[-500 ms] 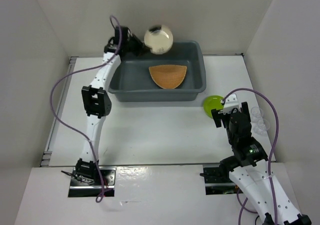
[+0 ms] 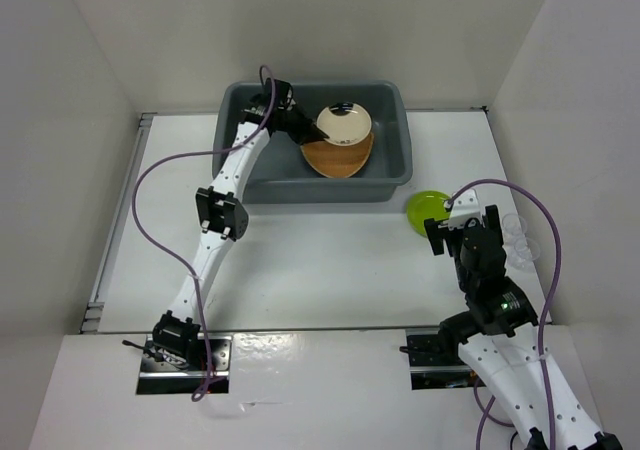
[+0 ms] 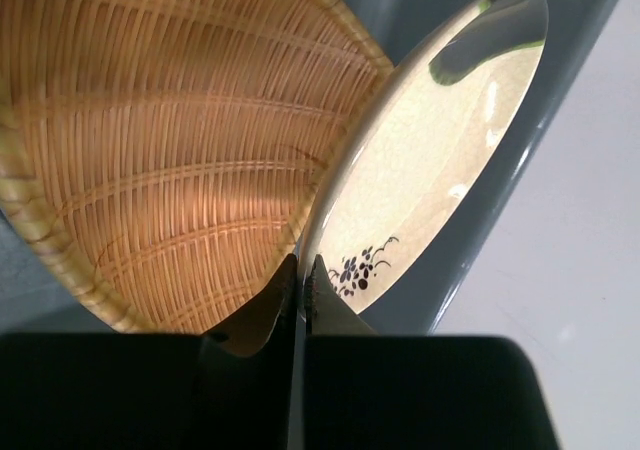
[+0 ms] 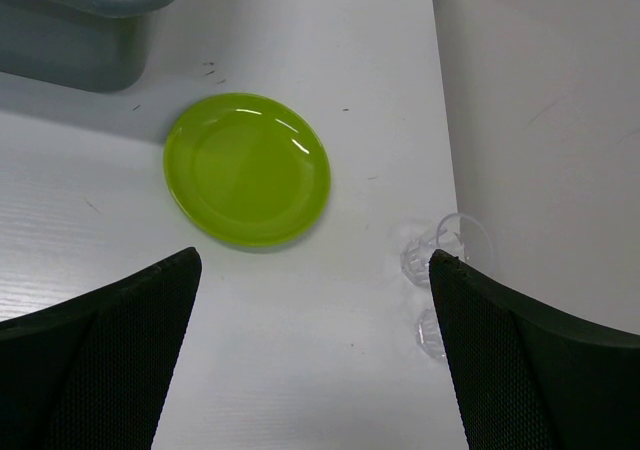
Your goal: Place the mixed dishes into the plastic bin
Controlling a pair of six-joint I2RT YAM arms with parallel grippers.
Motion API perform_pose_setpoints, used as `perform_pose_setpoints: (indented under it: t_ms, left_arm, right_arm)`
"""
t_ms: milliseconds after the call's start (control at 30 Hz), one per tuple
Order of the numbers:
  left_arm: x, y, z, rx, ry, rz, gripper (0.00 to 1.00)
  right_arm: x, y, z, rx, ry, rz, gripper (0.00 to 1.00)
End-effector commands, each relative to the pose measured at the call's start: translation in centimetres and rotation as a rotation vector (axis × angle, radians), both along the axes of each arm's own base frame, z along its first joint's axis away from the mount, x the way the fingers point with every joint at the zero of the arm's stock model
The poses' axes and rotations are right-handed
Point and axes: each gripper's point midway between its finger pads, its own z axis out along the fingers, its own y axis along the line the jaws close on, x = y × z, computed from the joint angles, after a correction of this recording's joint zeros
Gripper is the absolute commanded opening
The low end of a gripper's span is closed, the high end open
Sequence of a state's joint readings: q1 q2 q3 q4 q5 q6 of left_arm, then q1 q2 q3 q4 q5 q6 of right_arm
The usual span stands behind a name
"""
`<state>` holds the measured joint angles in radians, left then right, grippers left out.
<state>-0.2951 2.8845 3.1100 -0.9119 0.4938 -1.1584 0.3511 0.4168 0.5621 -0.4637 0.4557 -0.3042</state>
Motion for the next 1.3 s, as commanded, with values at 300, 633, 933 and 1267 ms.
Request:
perform_pose_setpoints:
  t_ms: [300,633,933,1267]
  left_arm:
    - [-2.0,-0.2,-2.3,0.036,0.092,-0.036,0.00]
    - [-3.3,0.8,-5.5,0.081,0.168,-0.069,0.14]
    - [-2.1,1.7,-1.5,0.098,0.058,-0.038,0.70]
    - [-2.0,9.2,19.4,0.130,-0.414,0.094,1.00]
  right_arm:
    - [0.1,0.2,1.0,0.021,-0.054,0.003,0.99]
    - [0.1,0.2,1.0,0.021,-0.054,0.003,0.99]
    - [0.1,0.2,1.0,0.021,-0.054,0.003,0.99]
    - [1.2,1.2,-1.9,-0.128,0.144,0.098,0.99]
